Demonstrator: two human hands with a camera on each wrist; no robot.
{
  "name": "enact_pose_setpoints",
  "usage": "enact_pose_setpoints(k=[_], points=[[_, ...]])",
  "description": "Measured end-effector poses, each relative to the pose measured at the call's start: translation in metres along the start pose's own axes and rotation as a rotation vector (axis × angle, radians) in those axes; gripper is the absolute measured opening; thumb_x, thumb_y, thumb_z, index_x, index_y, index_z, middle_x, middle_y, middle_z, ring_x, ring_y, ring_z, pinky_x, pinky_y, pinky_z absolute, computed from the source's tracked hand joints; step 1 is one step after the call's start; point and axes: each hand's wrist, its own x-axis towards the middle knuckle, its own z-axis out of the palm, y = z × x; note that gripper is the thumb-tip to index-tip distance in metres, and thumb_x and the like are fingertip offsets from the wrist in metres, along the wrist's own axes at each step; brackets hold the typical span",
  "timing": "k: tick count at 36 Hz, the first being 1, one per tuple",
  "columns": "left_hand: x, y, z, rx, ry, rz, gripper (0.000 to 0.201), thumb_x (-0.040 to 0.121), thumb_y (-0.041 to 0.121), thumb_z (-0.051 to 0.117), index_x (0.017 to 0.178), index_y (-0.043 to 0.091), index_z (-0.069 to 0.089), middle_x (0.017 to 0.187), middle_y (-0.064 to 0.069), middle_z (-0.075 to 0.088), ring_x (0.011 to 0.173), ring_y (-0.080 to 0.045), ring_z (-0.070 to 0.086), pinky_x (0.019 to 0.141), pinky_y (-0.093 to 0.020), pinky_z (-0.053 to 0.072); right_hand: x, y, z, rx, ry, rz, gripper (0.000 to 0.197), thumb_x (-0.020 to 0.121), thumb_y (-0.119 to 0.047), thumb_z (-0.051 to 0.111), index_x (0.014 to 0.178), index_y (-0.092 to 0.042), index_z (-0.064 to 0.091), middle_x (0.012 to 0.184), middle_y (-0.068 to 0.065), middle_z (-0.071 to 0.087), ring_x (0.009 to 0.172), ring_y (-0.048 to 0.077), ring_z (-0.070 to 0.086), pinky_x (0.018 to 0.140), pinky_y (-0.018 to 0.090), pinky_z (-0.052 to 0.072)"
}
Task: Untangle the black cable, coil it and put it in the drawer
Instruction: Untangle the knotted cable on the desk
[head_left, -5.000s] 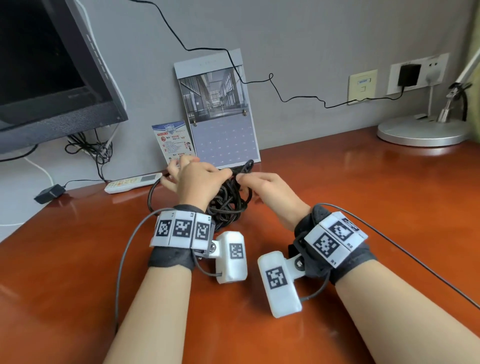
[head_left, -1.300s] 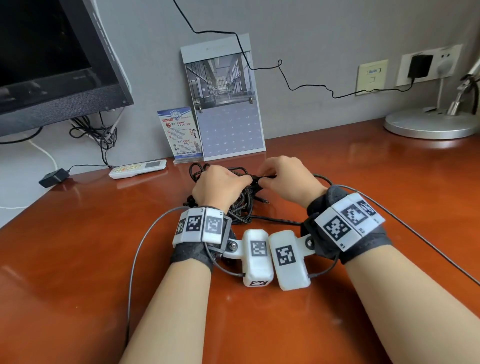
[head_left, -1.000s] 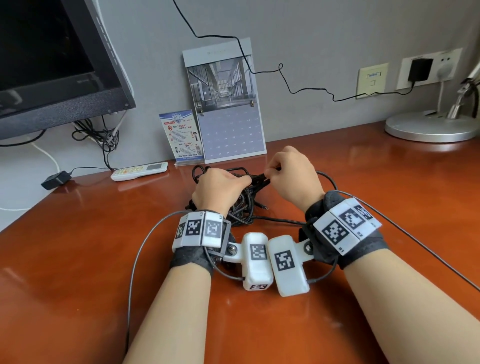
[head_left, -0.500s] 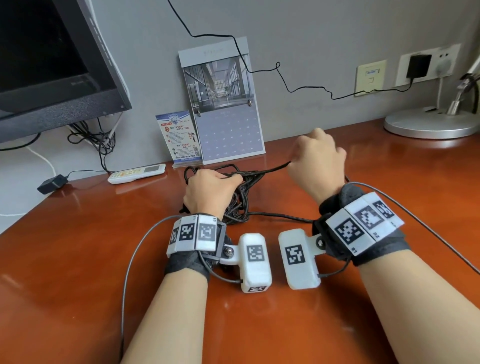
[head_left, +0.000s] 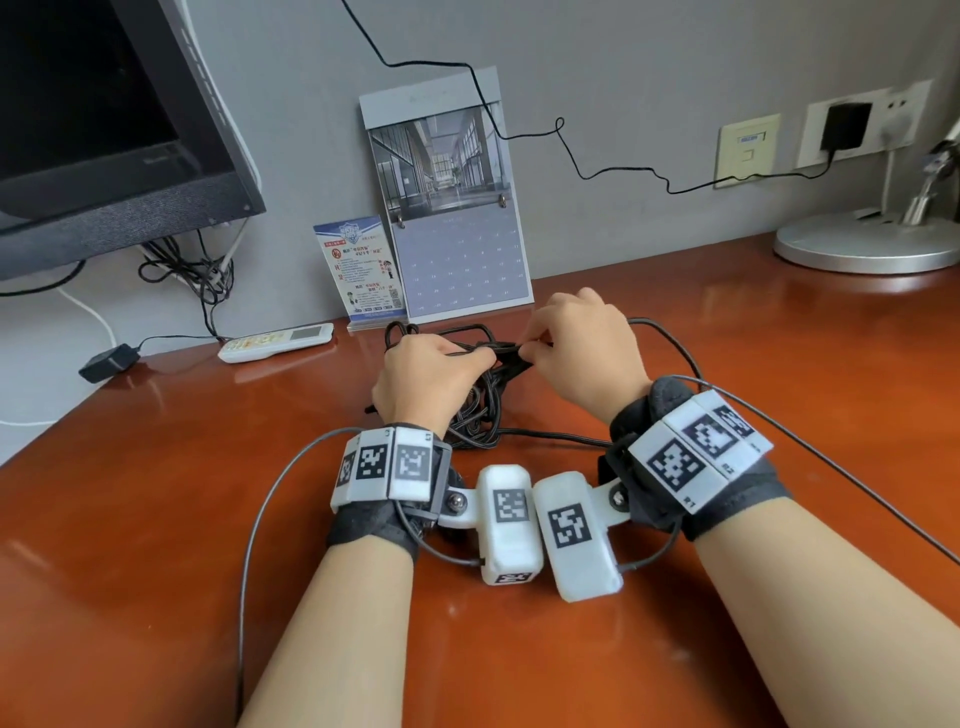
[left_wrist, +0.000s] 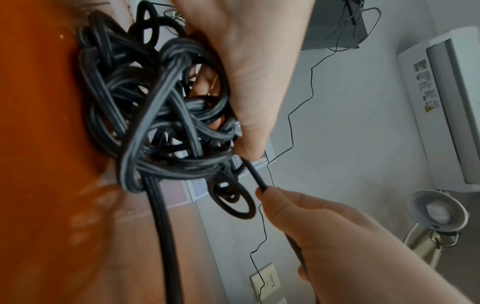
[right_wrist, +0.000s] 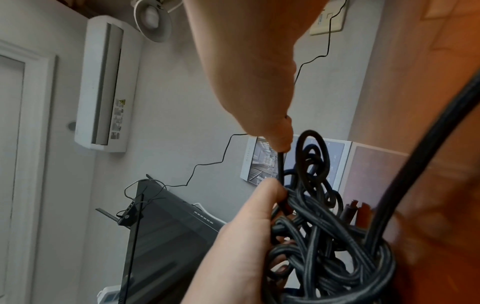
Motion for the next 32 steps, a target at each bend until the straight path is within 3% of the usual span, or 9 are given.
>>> enact_pose_setpoints(k=[5, 8, 11, 16, 20, 24, 26, 29, 32], points=[[0.002, -0.002, -0.001, -0.008, 0.03, -0.003, 0.02, 0.073, 0.05, 0.067, 0.07, 0.03, 0.067, 0.069, 0.013, 0.063, 0.077, -0.013, 0.055, 0.07, -0.025, 0.037, 0.0, -0.001, -0.006, -0.063, 0.084, 0.066, 0.02, 0.088, -0.017, 0.049, 0.098, -0.015, 0.065, 0.108, 0.001, 0.058, 0.108, 0.024, 0.045, 0.09, 0.037, 0.026], [0.006, -0.006, -0.001, 0.007, 0.092, -0.009, 0.02, 0.074, 0.05, 0.064, 0.07, 0.031, 0.067, 0.065, 0.015, 0.058, 0.079, -0.011, 0.049, 0.082, -0.03, 0.03, 0.0, 0.0, -0.015, -0.02, 0.171, 0.121, 0.015, 0.085, -0.013, 0.049, 0.093, -0.014, 0.061, 0.106, 0.002, 0.055, 0.099, 0.027, 0.052, 0.091, 0.037, 0.026], [0.011, -0.011, -0.001, 0.033, 0.154, -0.025, 0.024, 0.074, 0.052, 0.061, 0.077, 0.03, 0.072, 0.071, 0.013, 0.063, 0.081, -0.011, 0.046, 0.081, -0.033, 0.021, 0.0, 0.001, -0.025, 0.022, 0.256, 0.198, 0.009, 0.084, -0.011, 0.047, 0.087, -0.019, 0.05, 0.107, 0.003, 0.051, 0.088, 0.029, 0.054, 0.088, 0.036, 0.027], [0.011, -0.015, -0.003, 0.011, 0.122, -0.051, 0.025, 0.076, 0.045, 0.064, 0.062, 0.024, 0.067, 0.058, 0.012, 0.055, 0.069, -0.012, 0.044, 0.083, -0.032, 0.026, 0.002, 0.011, -0.036, -0.005, 0.322, 0.374, 0.019, 0.085, -0.012, 0.046, 0.098, -0.012, 0.059, 0.112, 0.008, 0.051, 0.095, 0.032, 0.053, 0.089, 0.038, 0.029], [0.011, -0.016, -0.004, 0.026, 0.093, -0.042, 0.028, 0.076, 0.043, 0.065, 0.055, 0.025, 0.06, 0.056, 0.012, 0.055, 0.071, -0.015, 0.047, 0.082, -0.031, 0.031, 0.002, 0.017, -0.035, -0.118, 0.196, 0.359, 0.023, 0.081, -0.01, 0.048, 0.1, -0.007, 0.061, 0.111, 0.011, 0.053, 0.106, 0.033, 0.047, 0.093, 0.04, 0.028], [0.011, -0.014, -0.003, 0.034, 0.072, -0.031, 0.03, 0.077, 0.044, 0.066, 0.053, 0.027, 0.057, 0.055, 0.013, 0.054, 0.07, -0.013, 0.046, 0.087, -0.032, 0.034, 0.001, 0.007, -0.027, -0.175, -0.001, 0.097, 0.037, 0.08, -0.012, 0.048, 0.113, -0.016, 0.064, 0.115, 0.005, 0.054, 0.112, 0.028, 0.046, 0.106, 0.04, 0.018], [0.011, -0.015, -0.003, 0.033, 0.067, -0.027, 0.028, 0.077, 0.044, 0.066, 0.055, 0.028, 0.058, 0.056, 0.013, 0.054, 0.072, -0.014, 0.048, 0.09, -0.033, 0.035, 0.001, -0.001, -0.019, -0.155, -0.114, 0.001, 0.034, 0.084, -0.013, 0.046, 0.113, -0.016, 0.063, 0.112, 0.004, 0.058, 0.111, 0.027, 0.05, 0.11, 0.042, 0.012], [0.011, -0.016, -0.003, 0.027, 0.062, -0.009, 0.018, 0.075, 0.046, 0.067, 0.069, 0.03, 0.068, 0.062, 0.012, 0.06, 0.078, -0.015, 0.053, 0.092, -0.033, 0.037, -0.001, -0.007, -0.009, -0.09, -0.186, -0.033, 0.026, 0.091, -0.019, 0.045, 0.11, -0.016, 0.062, 0.108, 0.002, 0.06, 0.107, 0.025, 0.055, 0.109, 0.044, 0.016], [0.01, -0.015, -0.002, 0.019, 0.045, 0.01, 0.017, 0.074, 0.045, 0.068, 0.078, 0.029, 0.072, 0.071, 0.012, 0.064, 0.079, -0.013, 0.053, 0.092, -0.031, 0.037, -0.004, -0.004, -0.004, 0.01, -0.179, -0.008, 0.021, 0.093, -0.028, 0.05, 0.108, -0.023, 0.065, 0.107, -0.003, 0.061, 0.105, 0.022, 0.054, 0.098, 0.038, 0.025]])
